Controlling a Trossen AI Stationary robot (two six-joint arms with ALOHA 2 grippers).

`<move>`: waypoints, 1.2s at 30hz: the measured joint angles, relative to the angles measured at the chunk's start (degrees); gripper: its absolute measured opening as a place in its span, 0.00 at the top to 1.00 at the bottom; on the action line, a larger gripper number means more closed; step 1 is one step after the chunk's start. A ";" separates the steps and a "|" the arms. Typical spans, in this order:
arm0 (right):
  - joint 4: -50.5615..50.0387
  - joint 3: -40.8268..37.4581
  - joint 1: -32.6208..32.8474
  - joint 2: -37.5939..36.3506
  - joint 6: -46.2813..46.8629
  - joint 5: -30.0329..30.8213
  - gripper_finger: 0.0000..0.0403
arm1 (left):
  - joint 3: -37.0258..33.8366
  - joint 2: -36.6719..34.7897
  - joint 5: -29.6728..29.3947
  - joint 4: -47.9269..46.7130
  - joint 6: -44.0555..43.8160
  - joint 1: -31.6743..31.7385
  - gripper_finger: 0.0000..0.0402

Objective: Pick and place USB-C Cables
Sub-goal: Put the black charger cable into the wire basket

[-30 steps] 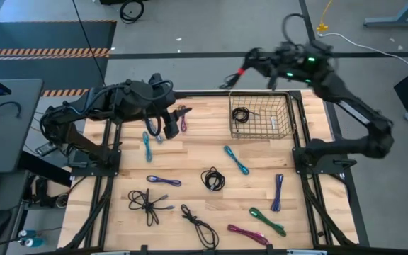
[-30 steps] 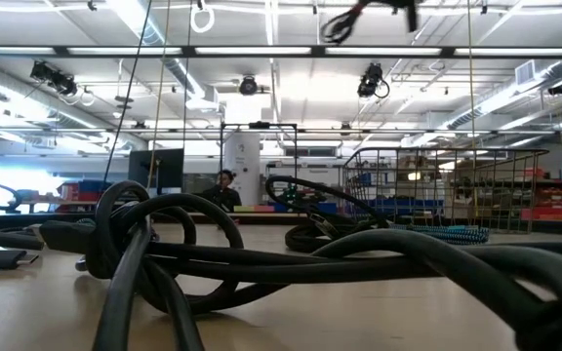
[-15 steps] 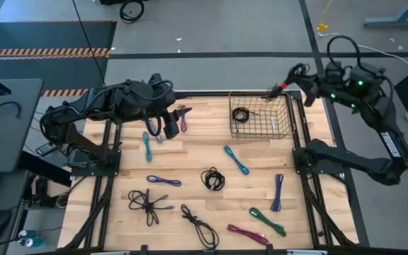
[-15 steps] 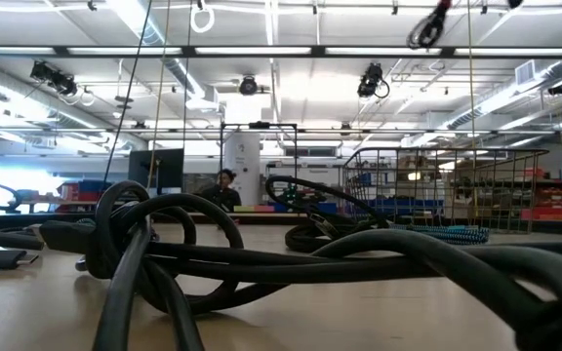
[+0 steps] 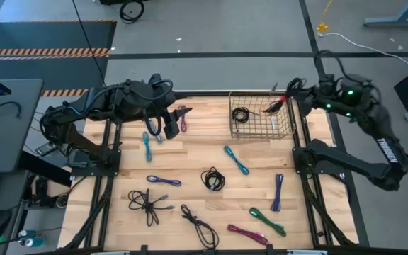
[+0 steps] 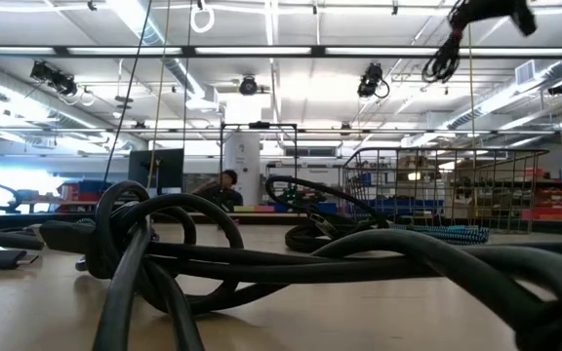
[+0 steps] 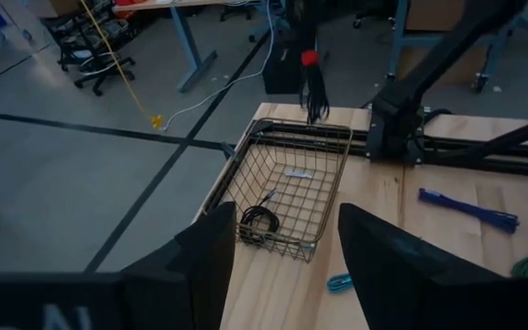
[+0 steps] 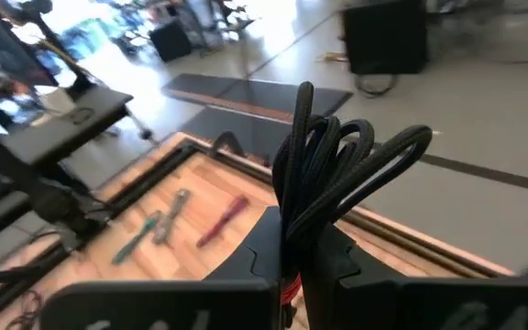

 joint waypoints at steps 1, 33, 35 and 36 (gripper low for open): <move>3.61 -2.86 0.03 -0.79 0.89 -1.28 0.95 | 0.00 0.00 0.00 0.00 -0.01 -0.02 0.50; 37.75 -41.75 9.42 -6.48 15.75 14.67 0.95 | 0.00 0.00 -0.01 -0.07 -1.05 0.01 0.50; 37.80 -42.34 10.82 -6.48 16.58 17.79 0.95 | 0.00 0.00 0.00 -0.07 -1.05 -0.01 0.50; 37.79 -42.73 11.52 -6.51 17.06 19.42 0.95 | 0.00 0.00 0.00 -0.07 -1.05 -0.02 0.50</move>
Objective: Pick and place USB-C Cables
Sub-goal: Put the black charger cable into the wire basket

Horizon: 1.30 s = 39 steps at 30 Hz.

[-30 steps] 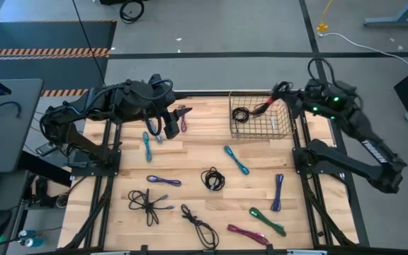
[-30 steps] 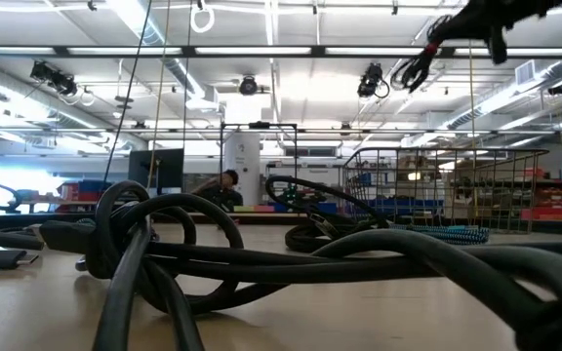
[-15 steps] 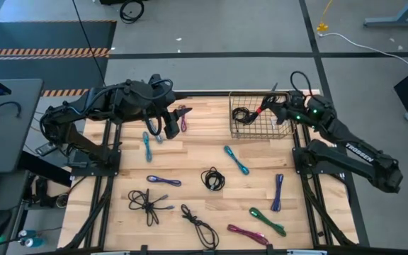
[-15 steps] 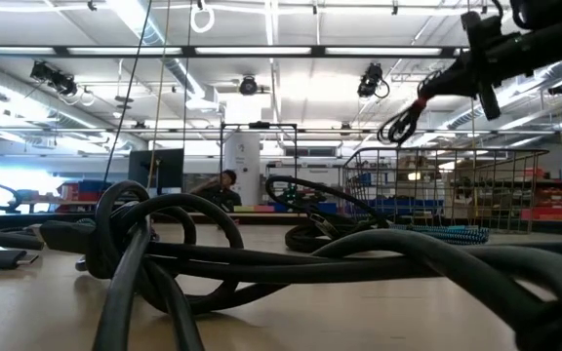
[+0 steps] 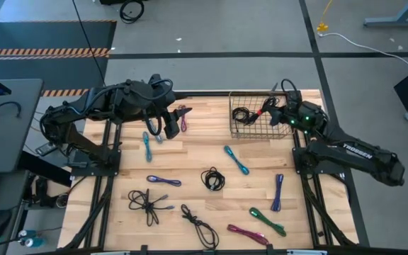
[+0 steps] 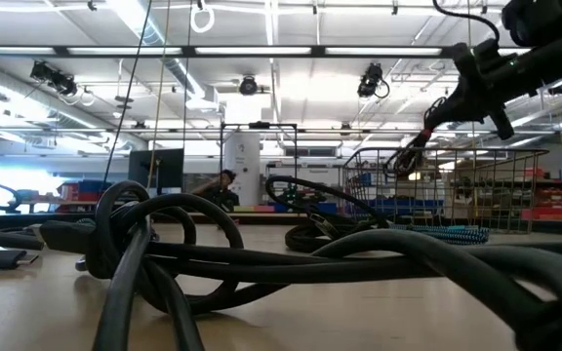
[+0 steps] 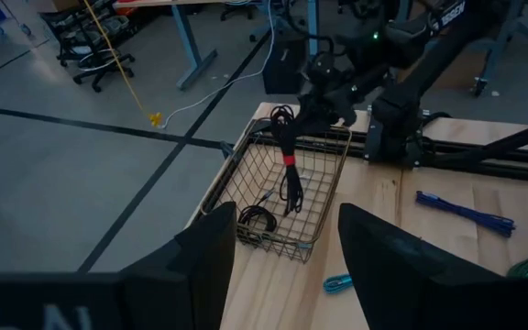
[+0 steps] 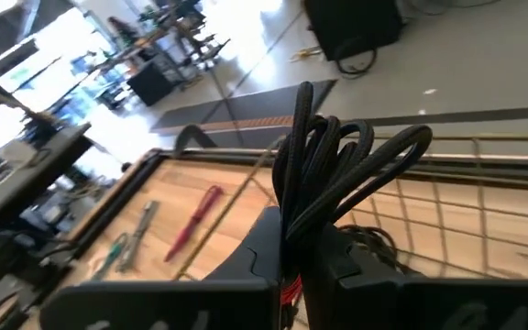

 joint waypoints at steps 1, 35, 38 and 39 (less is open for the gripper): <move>-0.03 -0.45 0.68 0.01 0.36 1.58 0.95 | 0.00 0.00 0.00 0.00 0.00 0.00 0.50; 13.59 -13.59 9.28 0.02 9.61 10.02 0.86 | 0.00 0.01 -0.01 -1.77 -1.55 0.01 0.50; 14.12 -13.59 9.26 0.02 9.47 9.77 0.77 | 0.00 0.02 -0.01 -1.77 -1.55 0.02 0.50; 14.04 -13.59 9.26 0.02 9.56 9.40 0.75 | 0.00 0.01 -0.02 -1.77 -1.55 0.00 0.50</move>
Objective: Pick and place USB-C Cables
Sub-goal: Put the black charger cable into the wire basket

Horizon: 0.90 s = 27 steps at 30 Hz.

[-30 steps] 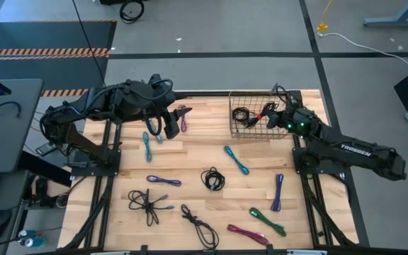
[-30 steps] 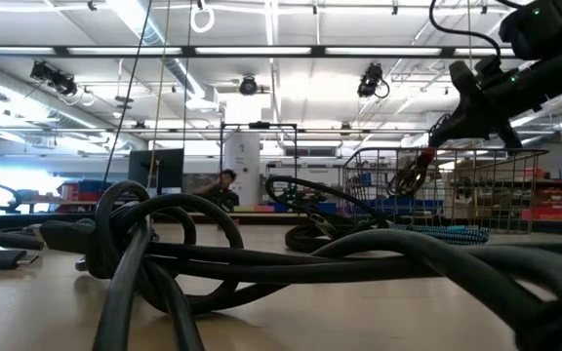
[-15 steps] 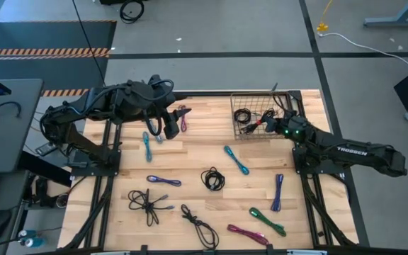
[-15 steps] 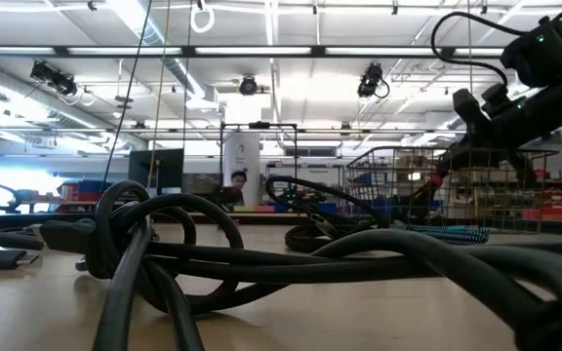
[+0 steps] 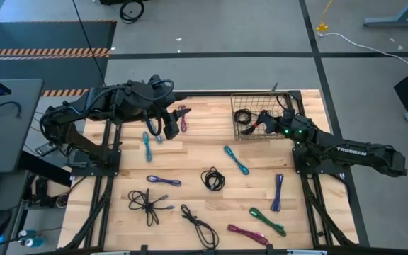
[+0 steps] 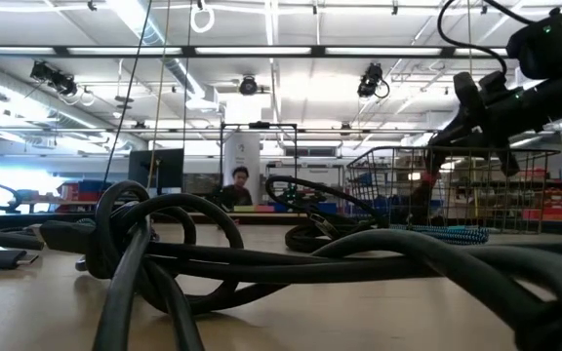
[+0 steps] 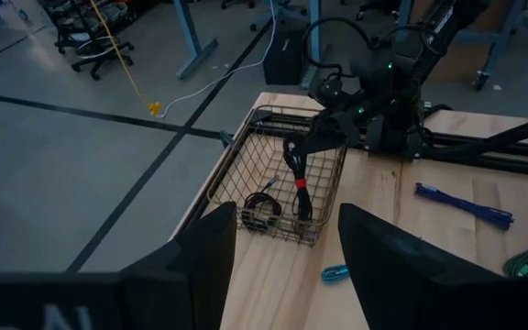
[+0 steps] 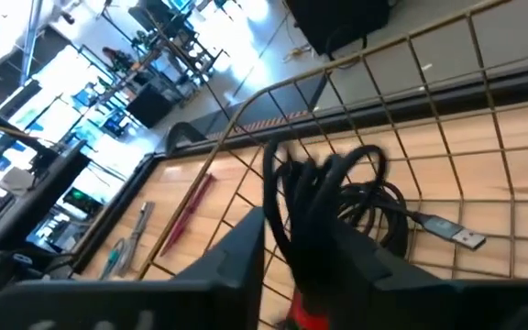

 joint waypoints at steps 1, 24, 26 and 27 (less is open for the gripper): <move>-0.10 0.00 0.00 0.00 0.02 -0.51 0.73 | 0.00 0.01 0.00 0.00 0.00 0.01 0.50; -8.34 4.91 -3.29 0.13 -3.01 -2.75 0.95 | 0.00 -0.01 0.02 -0.61 -1.17 0.01 0.50; -16.10 9.52 -4.24 0.46 -5.32 -2.80 0.95 | 0.00 0.00 0.02 -0.90 -1.25 0.02 0.50; -20.07 12.18 -4.64 0.92 -6.47 -2.90 0.95 | 0.00 0.01 0.02 -0.85 -1.40 0.02 0.50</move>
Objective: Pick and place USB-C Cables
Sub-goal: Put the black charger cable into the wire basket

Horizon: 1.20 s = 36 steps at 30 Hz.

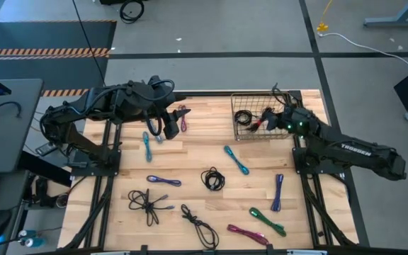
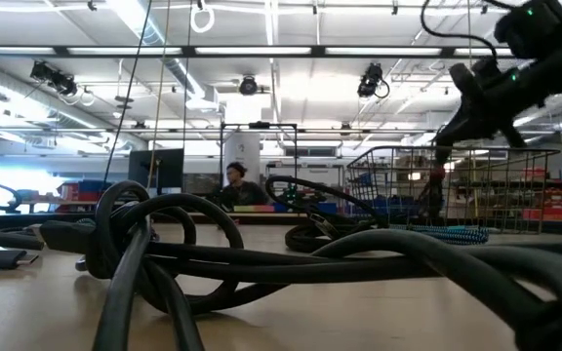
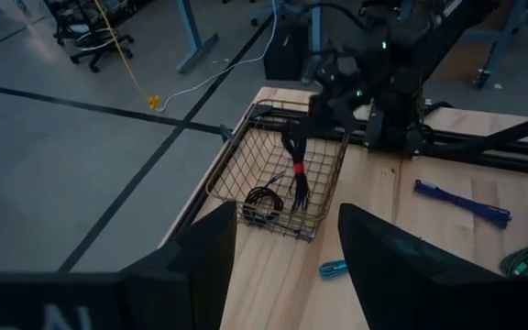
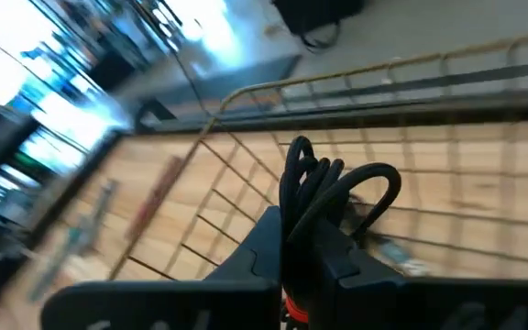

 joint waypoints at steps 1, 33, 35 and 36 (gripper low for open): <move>-3.94 2.79 -0.38 0.57 -1.19 -0.12 0.95 | 0.00 0.00 0.00 -0.02 -0.04 -0.01 0.50; -4.82 17.04 -2.95 31.36 -7.21 -8.09 0.95 | 0.00 0.00 0.00 -0.83 -0.11 0.00 0.50; -5.60 17.05 -3.19 32.27 -7.21 -8.13 0.95 | 0.00 0.00 0.00 -0.85 -0.09 -0.02 0.50; -6.21 17.05 -3.31 32.73 -7.21 -8.17 0.95 | 0.00 0.00 0.00 -0.85 -0.11 0.00 0.50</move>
